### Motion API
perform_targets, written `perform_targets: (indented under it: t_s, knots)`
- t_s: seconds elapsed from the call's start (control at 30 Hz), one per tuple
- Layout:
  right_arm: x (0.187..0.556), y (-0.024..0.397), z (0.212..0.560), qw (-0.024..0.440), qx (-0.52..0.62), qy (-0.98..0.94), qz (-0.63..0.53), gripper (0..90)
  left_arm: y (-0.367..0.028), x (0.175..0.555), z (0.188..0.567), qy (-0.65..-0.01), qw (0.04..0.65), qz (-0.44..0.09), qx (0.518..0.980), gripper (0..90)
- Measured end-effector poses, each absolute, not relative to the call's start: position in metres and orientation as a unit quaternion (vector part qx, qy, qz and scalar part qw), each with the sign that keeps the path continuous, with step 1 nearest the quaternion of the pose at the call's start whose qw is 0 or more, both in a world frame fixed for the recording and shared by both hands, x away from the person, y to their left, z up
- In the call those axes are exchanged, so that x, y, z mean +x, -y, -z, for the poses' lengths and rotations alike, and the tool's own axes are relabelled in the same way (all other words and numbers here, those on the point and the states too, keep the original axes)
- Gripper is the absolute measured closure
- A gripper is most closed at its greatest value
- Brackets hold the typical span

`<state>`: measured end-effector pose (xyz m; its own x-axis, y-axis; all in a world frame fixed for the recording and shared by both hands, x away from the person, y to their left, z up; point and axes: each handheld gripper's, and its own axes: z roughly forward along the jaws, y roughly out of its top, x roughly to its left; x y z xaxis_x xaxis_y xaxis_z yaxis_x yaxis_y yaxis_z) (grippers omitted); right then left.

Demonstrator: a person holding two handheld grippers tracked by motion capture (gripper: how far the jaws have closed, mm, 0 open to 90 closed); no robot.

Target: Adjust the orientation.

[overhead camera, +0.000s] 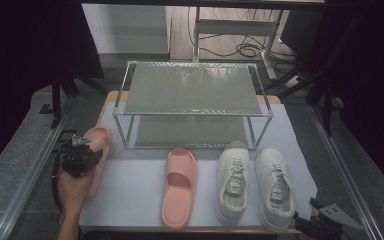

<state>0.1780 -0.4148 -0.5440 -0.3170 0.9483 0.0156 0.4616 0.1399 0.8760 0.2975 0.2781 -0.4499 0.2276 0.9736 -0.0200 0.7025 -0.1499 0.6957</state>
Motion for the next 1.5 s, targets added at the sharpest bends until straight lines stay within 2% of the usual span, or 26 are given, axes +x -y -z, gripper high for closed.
perform_targets:
  t_s: [0.8, 1.17, 1.5]
  knots:
    - [0.178, 0.415, 0.544, 0.293, 0.506, -0.695, -0.418, 11.6, -0.259, 0.23, 0.451, -0.527, 0.33, -0.195, 0.758, 81.4]
    - [0.178, 0.415, 0.544, 0.292, 0.506, -0.695, -0.418, 11.6, -0.232, 0.221, 0.446, -0.493, 0.349, -0.182, 0.776, 81.0]
    - [0.178, 0.415, 0.544, 0.293, 0.506, -0.696, -0.417, 11.6, -0.206, 0.232, 0.448, -0.474, 0.355, -0.178, 0.786, 80.5]
